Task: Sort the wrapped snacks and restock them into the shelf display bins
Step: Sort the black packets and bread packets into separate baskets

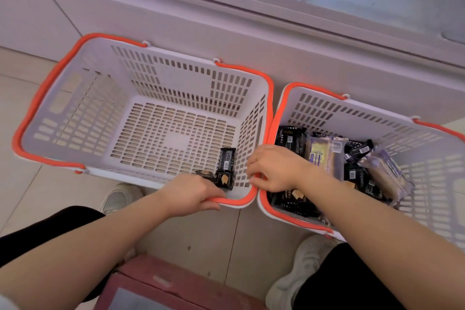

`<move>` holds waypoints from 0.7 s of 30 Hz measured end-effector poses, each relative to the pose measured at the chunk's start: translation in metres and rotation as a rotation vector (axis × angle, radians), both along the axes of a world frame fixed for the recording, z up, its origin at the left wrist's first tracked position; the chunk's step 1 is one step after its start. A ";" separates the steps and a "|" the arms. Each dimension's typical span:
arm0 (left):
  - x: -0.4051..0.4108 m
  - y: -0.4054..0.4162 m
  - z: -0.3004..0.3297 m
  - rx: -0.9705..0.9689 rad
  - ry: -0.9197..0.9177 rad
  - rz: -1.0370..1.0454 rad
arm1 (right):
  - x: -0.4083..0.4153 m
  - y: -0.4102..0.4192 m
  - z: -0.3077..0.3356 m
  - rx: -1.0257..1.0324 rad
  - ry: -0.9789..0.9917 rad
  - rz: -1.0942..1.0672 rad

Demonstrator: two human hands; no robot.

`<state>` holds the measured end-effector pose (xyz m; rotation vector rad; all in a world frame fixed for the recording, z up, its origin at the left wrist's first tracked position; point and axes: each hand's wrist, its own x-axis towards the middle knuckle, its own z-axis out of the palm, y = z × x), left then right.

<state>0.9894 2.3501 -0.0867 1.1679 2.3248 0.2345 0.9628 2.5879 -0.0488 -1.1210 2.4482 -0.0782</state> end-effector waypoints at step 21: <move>-0.033 0.208 0.010 -0.119 0.078 0.042 | 0.029 0.168 -0.060 0.245 0.002 -0.375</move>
